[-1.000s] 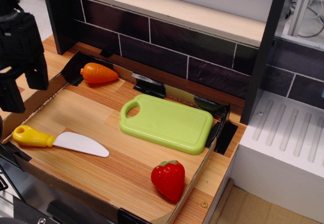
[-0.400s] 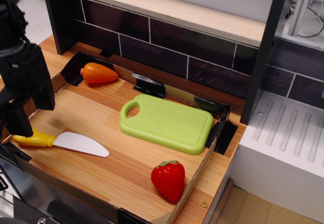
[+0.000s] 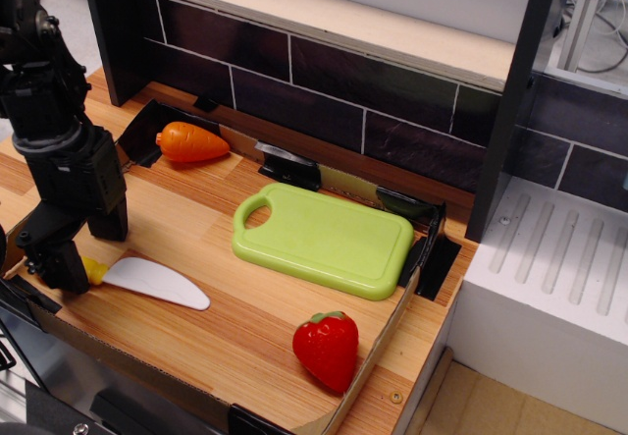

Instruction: Put knife on cutting board

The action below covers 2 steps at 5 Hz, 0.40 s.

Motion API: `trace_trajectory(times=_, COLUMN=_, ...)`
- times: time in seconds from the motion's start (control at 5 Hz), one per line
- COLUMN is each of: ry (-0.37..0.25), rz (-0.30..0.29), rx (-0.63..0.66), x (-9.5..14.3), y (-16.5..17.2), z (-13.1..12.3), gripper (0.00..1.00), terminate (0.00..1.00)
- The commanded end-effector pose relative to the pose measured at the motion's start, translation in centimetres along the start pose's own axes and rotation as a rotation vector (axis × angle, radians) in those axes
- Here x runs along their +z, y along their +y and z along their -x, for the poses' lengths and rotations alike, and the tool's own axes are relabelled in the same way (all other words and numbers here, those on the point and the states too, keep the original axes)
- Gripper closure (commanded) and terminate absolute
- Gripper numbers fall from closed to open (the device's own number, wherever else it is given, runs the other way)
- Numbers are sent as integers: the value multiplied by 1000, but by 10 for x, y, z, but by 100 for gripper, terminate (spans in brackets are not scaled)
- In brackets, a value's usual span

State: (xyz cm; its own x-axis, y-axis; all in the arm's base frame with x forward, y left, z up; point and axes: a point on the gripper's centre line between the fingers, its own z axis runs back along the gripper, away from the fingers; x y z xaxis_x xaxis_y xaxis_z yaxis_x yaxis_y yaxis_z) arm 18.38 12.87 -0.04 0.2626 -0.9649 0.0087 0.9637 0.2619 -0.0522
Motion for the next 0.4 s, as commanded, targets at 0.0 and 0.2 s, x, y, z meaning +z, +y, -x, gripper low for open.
trace_trajectory(times=0.0, ry=-34, rz=-12, rx=48, x=7, y=19, z=-1, gripper=100, terminate=0)
trace_trajectory(times=0.2, ry=-59, rz=11, rx=88, x=14, y=26, z=-6, gripper=100, terminate=0)
